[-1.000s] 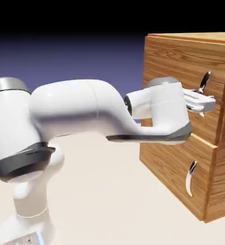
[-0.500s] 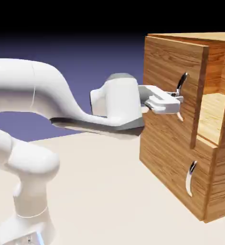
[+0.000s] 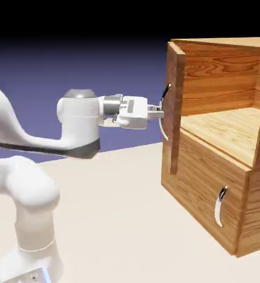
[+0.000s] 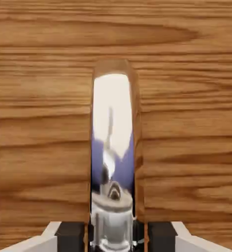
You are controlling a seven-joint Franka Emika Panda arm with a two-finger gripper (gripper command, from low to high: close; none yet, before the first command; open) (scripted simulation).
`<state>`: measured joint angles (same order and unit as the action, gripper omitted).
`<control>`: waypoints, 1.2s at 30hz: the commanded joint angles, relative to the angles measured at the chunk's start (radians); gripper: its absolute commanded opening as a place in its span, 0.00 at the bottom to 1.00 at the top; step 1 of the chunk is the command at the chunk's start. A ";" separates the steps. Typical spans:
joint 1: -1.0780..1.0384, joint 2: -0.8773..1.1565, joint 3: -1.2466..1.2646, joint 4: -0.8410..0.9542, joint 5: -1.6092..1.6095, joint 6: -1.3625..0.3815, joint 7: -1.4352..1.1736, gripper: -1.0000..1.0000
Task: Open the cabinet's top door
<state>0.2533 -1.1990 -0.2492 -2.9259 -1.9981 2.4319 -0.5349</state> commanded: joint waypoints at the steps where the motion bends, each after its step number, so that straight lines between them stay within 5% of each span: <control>1: -0.005 -0.020 0.031 -0.015 0.044 -0.017 -0.016 0.00; 19: 0.107 -0.154 0.651 -0.057 0.792 -0.485 -0.175 0.00; 36: -0.145 0.139 1.258 0.396 1.290 -1.029 -0.116 0.00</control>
<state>0.1084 -1.0605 1.0081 -2.5297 -0.7078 1.4017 -0.6504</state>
